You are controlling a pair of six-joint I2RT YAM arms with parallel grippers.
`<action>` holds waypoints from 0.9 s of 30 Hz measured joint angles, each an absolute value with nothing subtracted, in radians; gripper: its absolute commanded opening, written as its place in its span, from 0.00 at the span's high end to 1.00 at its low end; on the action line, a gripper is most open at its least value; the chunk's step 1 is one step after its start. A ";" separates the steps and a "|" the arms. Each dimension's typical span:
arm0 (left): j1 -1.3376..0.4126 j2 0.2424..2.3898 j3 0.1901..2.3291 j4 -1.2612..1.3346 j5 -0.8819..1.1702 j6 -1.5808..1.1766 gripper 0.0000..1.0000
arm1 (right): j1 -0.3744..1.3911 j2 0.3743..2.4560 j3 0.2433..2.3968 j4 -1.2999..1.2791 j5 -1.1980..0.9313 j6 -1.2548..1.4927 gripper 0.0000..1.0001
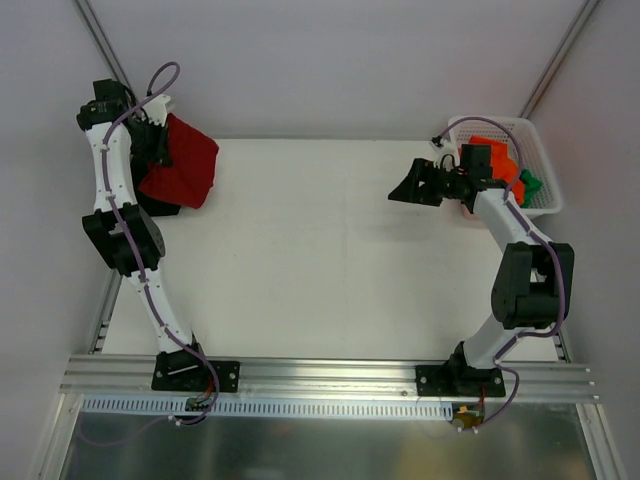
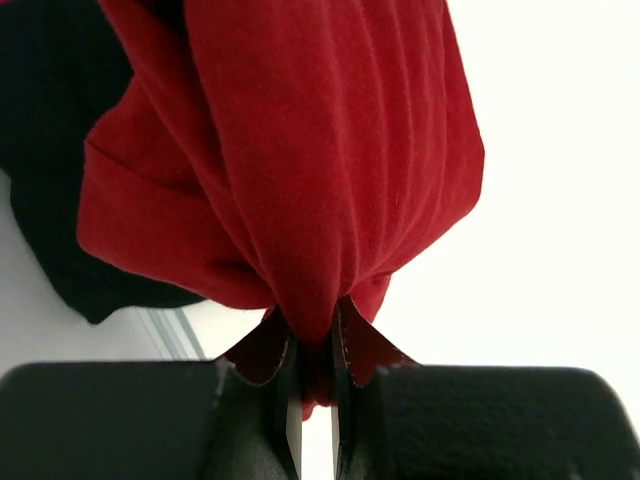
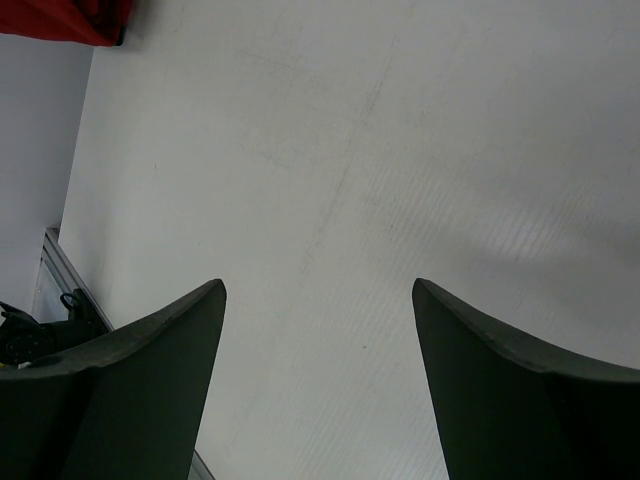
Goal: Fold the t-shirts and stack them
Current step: Neatly place the folded tshirt to the corner
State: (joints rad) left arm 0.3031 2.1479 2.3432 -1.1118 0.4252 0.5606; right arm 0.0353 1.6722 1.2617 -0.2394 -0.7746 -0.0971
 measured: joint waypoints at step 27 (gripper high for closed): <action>0.316 2.059 2.045 -0.793 -0.128 0.676 1.00 | 0.034 1.617 1.237 -0.214 -0.818 -0.071 0.21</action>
